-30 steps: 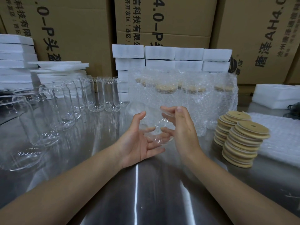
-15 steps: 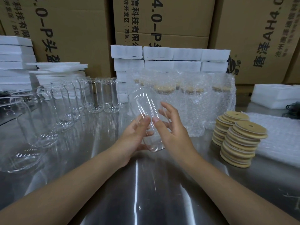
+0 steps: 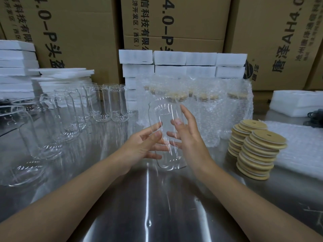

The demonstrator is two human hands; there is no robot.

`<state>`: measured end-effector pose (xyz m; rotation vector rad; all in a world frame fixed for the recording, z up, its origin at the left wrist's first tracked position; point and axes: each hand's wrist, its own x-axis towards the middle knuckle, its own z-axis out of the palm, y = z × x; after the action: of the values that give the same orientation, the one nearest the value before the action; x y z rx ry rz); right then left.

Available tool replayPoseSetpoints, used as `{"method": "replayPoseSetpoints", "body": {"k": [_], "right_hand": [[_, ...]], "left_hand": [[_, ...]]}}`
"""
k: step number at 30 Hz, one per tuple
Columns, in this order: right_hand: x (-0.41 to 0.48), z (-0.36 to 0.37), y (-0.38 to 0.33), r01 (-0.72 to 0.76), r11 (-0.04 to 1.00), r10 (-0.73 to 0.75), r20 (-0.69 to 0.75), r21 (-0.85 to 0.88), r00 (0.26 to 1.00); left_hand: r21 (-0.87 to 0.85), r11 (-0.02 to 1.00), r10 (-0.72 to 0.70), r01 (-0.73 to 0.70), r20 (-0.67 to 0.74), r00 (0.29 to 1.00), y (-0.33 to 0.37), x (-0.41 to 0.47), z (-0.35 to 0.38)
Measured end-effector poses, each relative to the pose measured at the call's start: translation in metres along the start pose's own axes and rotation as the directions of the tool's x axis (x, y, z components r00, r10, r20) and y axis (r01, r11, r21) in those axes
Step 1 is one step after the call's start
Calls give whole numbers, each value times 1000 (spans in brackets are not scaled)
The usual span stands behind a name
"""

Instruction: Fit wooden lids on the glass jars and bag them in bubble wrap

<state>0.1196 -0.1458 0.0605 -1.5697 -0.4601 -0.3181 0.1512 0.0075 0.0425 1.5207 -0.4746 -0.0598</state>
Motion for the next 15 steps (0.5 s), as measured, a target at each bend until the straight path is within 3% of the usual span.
{"method": "replayPoseSetpoints", "body": {"k": [9, 15], "right_hand": [[8, -4, 8, -111, 981, 113, -3, 162, 994], [14, -5, 13, -191, 926, 208, -16, 325, 978]], "left_hand": [[79, 995, -67, 56, 145, 987, 3, -2, -6], [-76, 973, -191, 216, 252, 949, 1, -3, -7]]}}
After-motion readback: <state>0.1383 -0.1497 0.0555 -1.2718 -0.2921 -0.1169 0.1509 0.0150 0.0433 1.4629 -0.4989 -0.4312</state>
